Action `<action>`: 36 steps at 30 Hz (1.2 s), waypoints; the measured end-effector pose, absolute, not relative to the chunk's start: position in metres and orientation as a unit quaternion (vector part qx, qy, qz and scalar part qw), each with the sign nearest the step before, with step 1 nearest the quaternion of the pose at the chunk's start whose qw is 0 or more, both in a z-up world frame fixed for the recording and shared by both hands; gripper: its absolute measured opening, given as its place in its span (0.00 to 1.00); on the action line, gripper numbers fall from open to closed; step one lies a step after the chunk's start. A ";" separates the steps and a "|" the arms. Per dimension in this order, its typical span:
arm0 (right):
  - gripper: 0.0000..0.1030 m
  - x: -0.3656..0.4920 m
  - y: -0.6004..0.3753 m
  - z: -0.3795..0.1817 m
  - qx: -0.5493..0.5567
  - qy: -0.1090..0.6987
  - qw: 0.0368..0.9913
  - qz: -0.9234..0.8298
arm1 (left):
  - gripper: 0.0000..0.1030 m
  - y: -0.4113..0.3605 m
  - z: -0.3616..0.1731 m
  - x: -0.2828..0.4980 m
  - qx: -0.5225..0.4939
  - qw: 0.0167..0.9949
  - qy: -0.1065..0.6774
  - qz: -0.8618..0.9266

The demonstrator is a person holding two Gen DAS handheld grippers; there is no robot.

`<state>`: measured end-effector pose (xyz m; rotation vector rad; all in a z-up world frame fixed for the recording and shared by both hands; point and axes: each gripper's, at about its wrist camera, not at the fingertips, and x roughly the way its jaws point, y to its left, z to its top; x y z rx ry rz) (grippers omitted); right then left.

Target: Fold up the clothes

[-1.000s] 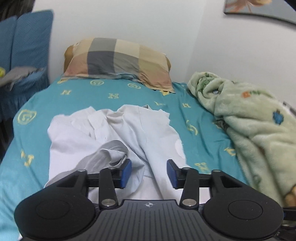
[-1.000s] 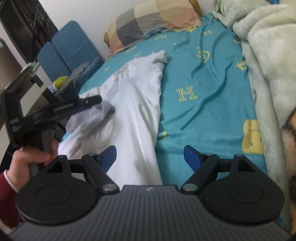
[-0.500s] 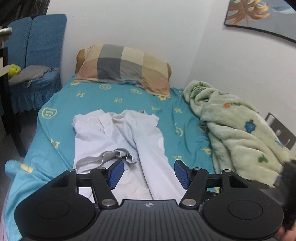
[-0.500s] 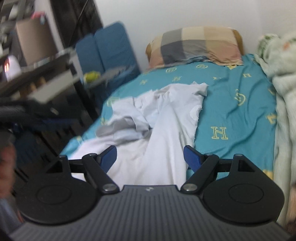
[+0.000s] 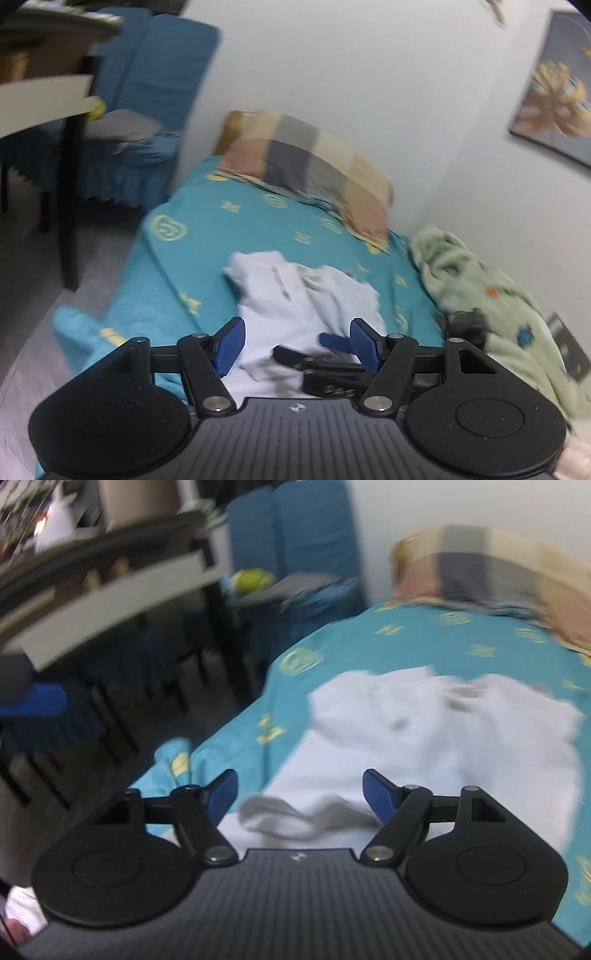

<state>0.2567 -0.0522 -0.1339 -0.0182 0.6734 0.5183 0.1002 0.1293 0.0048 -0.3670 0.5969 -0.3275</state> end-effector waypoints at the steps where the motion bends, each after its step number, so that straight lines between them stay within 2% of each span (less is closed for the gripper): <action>1: 0.65 0.263 -0.042 -0.140 -0.027 0.338 0.905 0.255 | 0.64 0.134 0.005 0.101 -0.186 0.926 0.289 -0.157; 3: 0.56 0.273 -0.029 -0.152 -0.059 0.363 0.895 0.251 | 0.64 0.138 0.006 0.099 -0.186 0.928 0.282 -0.159; 5: 0.18 0.276 -0.024 -0.159 -0.090 0.376 0.890 0.239 | 0.64 0.141 0.007 0.098 -0.191 0.927 0.281 -0.160; 6: 0.12 0.276 -0.027 -0.158 -0.093 0.376 0.892 0.234 | 0.64 0.142 0.007 0.098 -0.195 0.926 0.282 -0.161; 8: 0.08 0.276 -0.039 -0.148 -0.068 0.365 0.900 0.229 | 0.64 0.144 0.008 0.097 -0.206 0.922 0.283 -0.163; 15: 0.07 0.304 -0.127 -0.107 0.085 0.285 0.943 0.150 | 0.64 0.129 0.004 0.096 -0.195 0.921 0.293 -0.164; 18: 0.07 0.326 -0.180 -0.121 0.165 0.273 0.945 0.071 | 0.64 0.113 -0.002 0.101 -0.172 0.921 0.308 -0.167; 20: 0.07 0.341 -0.209 -0.145 0.209 0.292 0.933 0.023 | 0.64 0.103 -0.006 0.104 -0.158 0.920 0.316 -0.170; 25: 0.07 0.353 -0.243 -0.189 0.228 0.326 0.917 -0.034 | 0.64 0.083 -0.021 0.114 -0.131 0.914 0.341 -0.177; 28: 0.09 0.347 -0.242 -0.192 0.225 0.336 0.914 -0.019 | 0.64 0.077 -0.027 0.120 -0.124 0.912 0.349 -0.178; 32: 0.12 0.327 -0.243 -0.166 0.238 0.338 0.911 -0.008 | 0.64 0.073 -0.032 0.124 -0.123 0.908 0.356 -0.184; 33: 0.14 0.316 -0.243 -0.155 0.234 0.334 0.913 -0.008 | 0.64 0.073 -0.032 0.123 -0.122 0.908 0.355 -0.186; 34: 0.22 0.302 -0.241 -0.144 0.228 0.328 0.917 -0.005 | 0.64 0.073 -0.031 0.122 -0.122 0.908 0.354 -0.186; 35: 0.36 0.288 -0.239 -0.133 0.223 0.321 0.921 0.001 | 0.64 0.074 -0.030 0.120 -0.122 0.909 0.352 -0.188; 36: 0.45 0.274 -0.236 -0.122 0.218 0.313 0.924 0.007 | 0.64 0.075 -0.029 0.118 -0.123 0.909 0.351 -0.189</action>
